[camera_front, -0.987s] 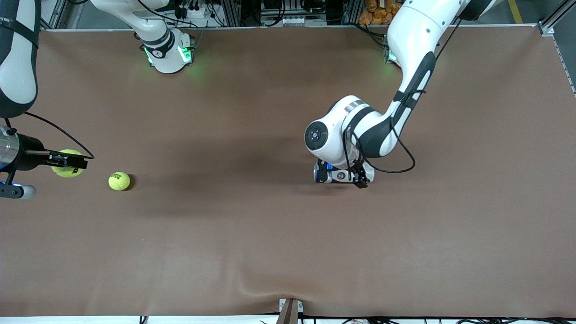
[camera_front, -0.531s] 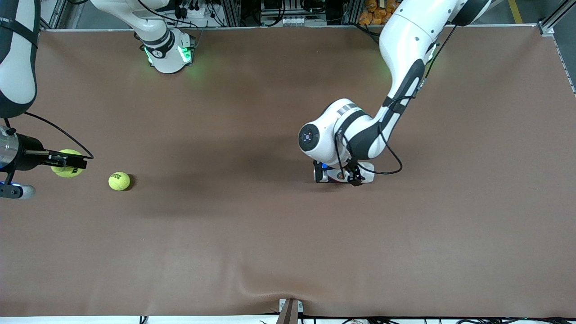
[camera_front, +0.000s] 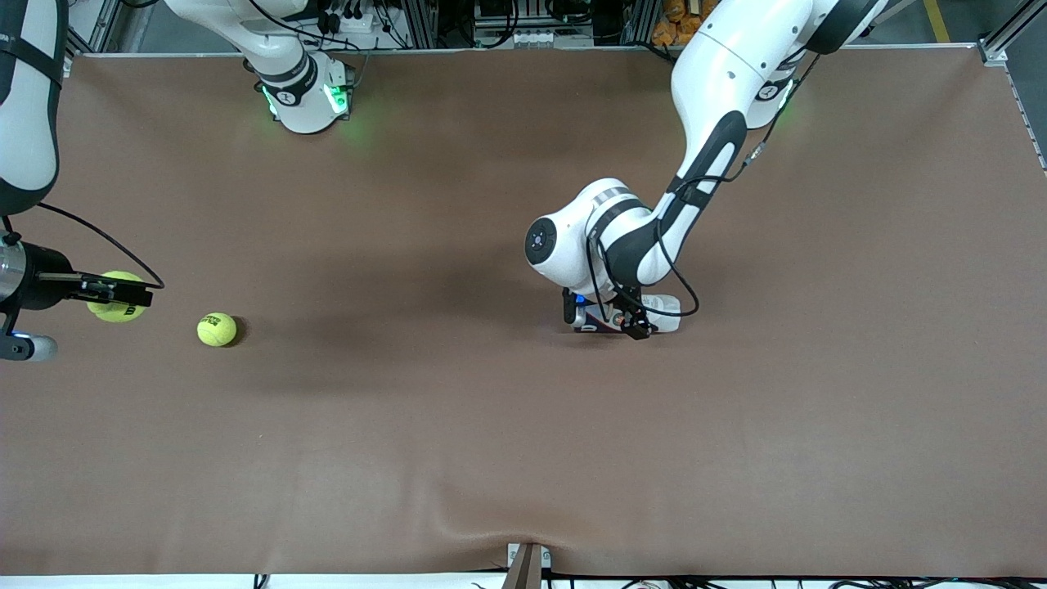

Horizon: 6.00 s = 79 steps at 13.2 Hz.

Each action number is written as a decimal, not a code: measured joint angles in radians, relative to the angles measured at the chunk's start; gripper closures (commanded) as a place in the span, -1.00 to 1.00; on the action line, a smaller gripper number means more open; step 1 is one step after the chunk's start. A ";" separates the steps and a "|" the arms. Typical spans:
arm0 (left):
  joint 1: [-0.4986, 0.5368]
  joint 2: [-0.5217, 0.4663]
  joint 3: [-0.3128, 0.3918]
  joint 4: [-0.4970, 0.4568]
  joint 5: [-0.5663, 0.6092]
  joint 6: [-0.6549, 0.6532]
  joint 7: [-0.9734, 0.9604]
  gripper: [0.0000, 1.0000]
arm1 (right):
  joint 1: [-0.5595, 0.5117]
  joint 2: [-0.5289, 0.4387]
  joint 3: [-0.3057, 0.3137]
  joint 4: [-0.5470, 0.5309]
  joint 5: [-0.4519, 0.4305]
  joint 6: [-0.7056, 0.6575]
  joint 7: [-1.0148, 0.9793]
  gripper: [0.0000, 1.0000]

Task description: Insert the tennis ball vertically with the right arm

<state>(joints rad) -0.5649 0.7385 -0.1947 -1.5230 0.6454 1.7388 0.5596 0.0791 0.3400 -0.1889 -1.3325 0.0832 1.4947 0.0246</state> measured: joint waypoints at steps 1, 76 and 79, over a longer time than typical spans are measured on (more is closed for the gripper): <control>0.000 0.001 0.001 -0.003 0.000 0.000 0.000 -1.00 | 0.000 0.000 0.000 0.000 0.000 0.000 -0.002 1.00; 0.041 0.029 -0.020 0.055 -0.075 0.155 -0.009 -0.61 | -0.025 0.001 0.006 0.000 0.000 -0.001 -0.013 1.00; 0.035 0.025 -0.056 0.090 -0.125 0.221 -0.082 -0.61 | -0.025 0.001 0.006 0.000 0.000 -0.001 -0.013 1.00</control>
<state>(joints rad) -0.5304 0.7638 -0.2502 -1.4334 0.5203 1.9596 0.4772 0.0544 0.3415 -0.1826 -1.3324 0.0836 1.4941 0.0117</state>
